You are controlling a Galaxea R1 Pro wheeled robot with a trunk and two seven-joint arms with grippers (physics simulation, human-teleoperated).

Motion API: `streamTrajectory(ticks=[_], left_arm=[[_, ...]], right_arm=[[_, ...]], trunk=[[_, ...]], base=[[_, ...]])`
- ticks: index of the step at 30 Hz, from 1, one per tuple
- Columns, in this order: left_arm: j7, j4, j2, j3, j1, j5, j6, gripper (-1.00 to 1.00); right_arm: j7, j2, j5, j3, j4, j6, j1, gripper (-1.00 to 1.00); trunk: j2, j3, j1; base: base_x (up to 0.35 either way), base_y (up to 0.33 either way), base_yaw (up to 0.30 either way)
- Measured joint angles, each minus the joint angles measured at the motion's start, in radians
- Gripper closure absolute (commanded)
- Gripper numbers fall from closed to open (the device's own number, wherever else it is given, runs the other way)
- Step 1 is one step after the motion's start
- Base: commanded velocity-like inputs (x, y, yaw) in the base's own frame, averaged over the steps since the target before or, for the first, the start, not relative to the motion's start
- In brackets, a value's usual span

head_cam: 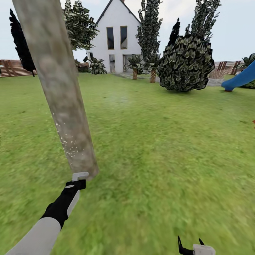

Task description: In the garden, pick up the pesticide atomizer on the floor and spray pesticide onto both trees until each tree trunk is fully covered.

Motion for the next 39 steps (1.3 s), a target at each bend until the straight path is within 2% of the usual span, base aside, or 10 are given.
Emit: streamTrajectory(ticks=[15, 27, 39], left_arm=[[0.000, 0.000, 0.000, 0.000, 0.000, -0.002, 0.000, 1.00], [0.000, 0.000, 0.000, 0.000, 0.000, -0.001, 0.000, 1.00], [0.000, 0.000, 0.001, 0.000, 0.000, -0.002, 0.000, 1.00]], right_arm=[[0.000, 0.000, 0.000, 0.000, 0.000, 0.000, 0.000, -1.00], [0.000, 0.000, 0.000, 0.000, 0.000, 0.000, 0.000, -1.00], [0.001, 0.000, 0.000, 0.000, 0.000, 0.000, 0.000, -1.00]], trunk=[[0.000, 0.000, 0.000], [0.000, 0.000, 0.000], [0.000, 0.000, 0.000]], base=[[0.114, -0.257, 0.266], [0.113, -0.257, 0.046], [0.113, -0.257, 0.265]])
